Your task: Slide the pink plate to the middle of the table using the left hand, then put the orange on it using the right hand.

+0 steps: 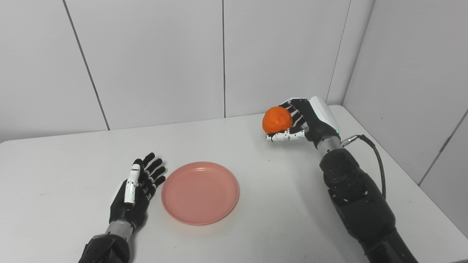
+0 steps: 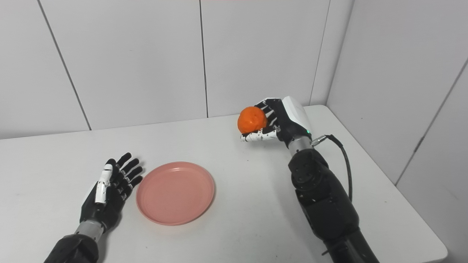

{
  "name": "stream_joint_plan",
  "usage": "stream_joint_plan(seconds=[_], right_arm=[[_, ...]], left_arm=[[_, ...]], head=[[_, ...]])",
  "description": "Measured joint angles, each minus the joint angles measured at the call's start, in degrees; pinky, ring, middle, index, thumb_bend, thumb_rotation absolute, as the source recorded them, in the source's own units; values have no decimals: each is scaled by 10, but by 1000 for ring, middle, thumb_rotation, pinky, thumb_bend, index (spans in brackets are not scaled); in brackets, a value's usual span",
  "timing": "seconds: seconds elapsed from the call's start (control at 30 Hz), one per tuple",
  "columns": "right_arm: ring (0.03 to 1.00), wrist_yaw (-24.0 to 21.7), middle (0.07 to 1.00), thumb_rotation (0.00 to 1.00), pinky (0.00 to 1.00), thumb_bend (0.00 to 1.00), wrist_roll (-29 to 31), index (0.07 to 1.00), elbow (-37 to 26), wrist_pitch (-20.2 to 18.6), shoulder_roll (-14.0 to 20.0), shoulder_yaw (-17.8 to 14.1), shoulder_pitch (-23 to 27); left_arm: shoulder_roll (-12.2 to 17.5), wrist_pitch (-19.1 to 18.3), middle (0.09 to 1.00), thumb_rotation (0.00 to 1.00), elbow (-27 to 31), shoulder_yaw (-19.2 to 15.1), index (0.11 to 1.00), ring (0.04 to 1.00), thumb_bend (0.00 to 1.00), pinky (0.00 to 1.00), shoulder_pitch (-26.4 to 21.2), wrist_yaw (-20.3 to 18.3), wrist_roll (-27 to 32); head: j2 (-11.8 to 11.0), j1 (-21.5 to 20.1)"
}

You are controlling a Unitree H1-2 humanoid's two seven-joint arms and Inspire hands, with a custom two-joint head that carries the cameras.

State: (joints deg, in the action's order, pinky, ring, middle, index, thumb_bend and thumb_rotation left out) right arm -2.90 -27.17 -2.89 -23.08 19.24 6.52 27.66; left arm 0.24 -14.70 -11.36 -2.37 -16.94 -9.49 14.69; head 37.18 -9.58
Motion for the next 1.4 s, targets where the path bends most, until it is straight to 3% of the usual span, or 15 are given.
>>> stream_joint_plan(seconds=[0.2,0.63,0.9,1.4], right_arm=[[439,-17,478,138,393,500,-5,486,-23,-2,-27,21,7],[439,-32,482,139,381,502,-22,486,-16,5,-78,72,9],[430,-30,474,138,372,501,-20,485,15,25,-113,95,8],[445,-27,491,138,377,502,-32,487,72,49,-138,128,6]], left_arm=[[-13,1,897,1000,0,9,892,898,369,906,0,8,-11],[-36,25,907,1000,-18,20,894,905,384,906,-6,29,-47],[-53,52,903,1000,-40,20,891,901,390,904,-14,47,-53],[-68,77,887,1000,-58,18,885,886,378,891,-20,72,-72]], head=[[4,44],[7,119],[10,147],[15,156]])
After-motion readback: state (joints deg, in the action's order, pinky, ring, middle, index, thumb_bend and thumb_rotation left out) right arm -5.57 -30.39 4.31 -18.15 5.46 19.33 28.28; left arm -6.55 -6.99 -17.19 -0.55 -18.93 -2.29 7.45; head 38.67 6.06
